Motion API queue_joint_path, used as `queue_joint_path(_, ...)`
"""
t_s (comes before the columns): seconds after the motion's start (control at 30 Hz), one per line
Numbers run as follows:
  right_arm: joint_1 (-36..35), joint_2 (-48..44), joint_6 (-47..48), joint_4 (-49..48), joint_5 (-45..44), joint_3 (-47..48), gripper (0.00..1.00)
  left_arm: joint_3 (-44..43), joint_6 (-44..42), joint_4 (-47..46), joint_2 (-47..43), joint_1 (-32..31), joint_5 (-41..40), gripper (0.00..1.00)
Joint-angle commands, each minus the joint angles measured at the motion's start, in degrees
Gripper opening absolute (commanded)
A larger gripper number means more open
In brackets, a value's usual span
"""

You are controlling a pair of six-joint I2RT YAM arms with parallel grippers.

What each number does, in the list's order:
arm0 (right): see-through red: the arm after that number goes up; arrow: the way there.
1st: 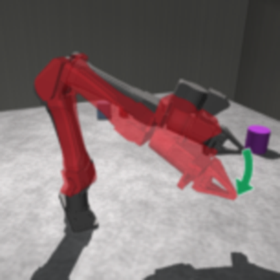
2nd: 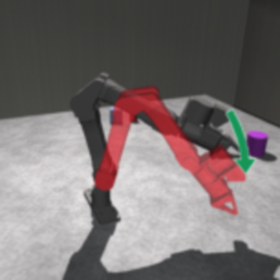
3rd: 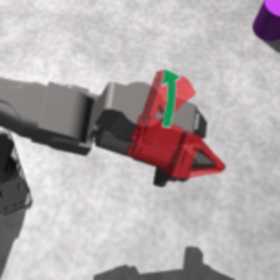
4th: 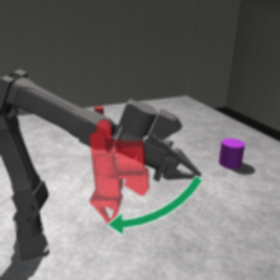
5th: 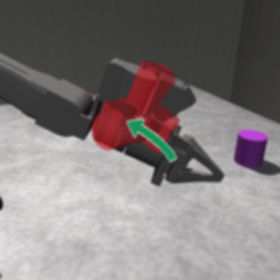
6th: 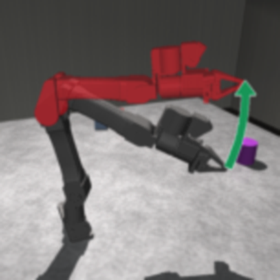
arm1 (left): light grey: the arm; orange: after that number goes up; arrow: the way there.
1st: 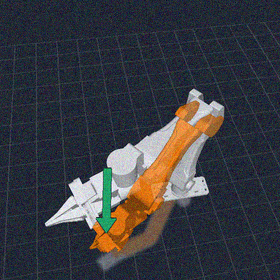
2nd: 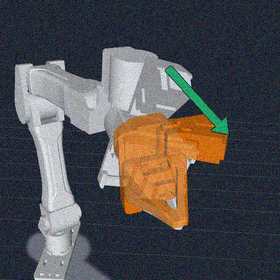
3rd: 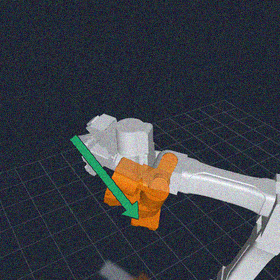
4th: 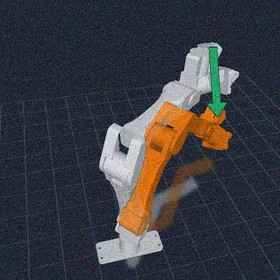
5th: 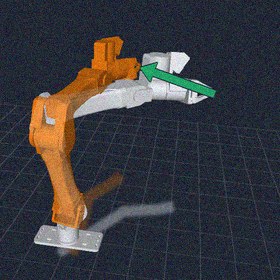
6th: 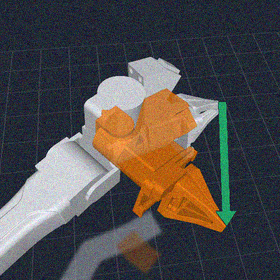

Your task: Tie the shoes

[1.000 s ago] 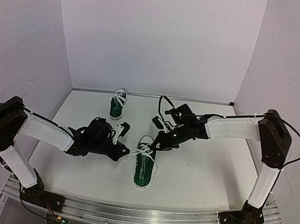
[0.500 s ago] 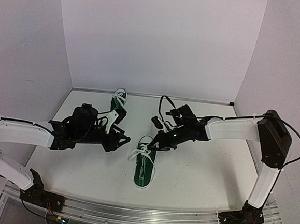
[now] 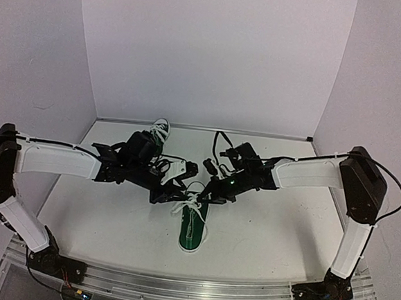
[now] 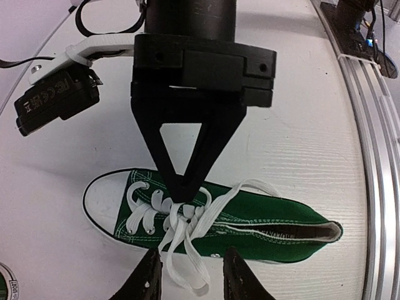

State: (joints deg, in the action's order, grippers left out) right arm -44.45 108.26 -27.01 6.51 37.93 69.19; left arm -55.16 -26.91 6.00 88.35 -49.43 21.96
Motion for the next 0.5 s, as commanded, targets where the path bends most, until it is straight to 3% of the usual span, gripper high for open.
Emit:
queue_joint_path(0.0, -0.1, 1.0, -1.3, -1.4, -0.8, 0.0, 0.00, -8.2, -6.8, 7.3, 5.3, 0.2, 4.8, 0.29)
queue_joint_path(0.47, 0.4, 1.3, -1.5, -1.4, -0.4, -0.1, 0.00, -17.4, -11.9, 16.2, 14.9, 0.2, 7.5, 0.20)
